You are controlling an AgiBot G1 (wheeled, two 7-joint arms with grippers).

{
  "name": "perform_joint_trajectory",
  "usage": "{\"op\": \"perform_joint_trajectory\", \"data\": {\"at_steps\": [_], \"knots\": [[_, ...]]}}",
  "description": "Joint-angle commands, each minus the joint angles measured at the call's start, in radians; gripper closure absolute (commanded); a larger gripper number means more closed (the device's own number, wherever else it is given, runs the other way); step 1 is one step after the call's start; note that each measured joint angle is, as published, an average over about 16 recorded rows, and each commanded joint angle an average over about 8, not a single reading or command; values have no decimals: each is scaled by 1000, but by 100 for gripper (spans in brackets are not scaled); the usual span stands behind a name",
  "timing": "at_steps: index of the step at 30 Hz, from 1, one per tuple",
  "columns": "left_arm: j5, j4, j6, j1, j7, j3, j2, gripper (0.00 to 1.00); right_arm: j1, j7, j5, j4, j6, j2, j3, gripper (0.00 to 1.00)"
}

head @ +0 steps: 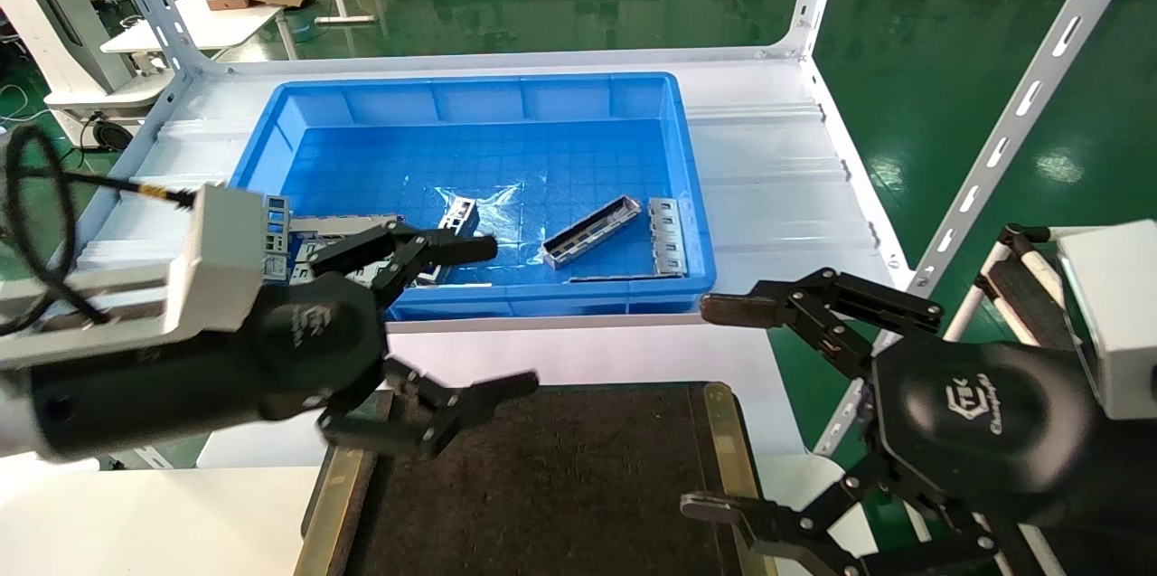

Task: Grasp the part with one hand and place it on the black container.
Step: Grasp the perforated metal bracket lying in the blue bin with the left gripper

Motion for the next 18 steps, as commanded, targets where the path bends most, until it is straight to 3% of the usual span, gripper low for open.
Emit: {"op": "perform_joint_trajectory", "data": {"at_steps": [1,18], "knots": [[30,13,-24,-23,-5,15,26,0,0,0,0,0,0,0,0,0],[308,406,-205,-270,62,153,314,0,0,0,0,0,0,0,0,0]]}}
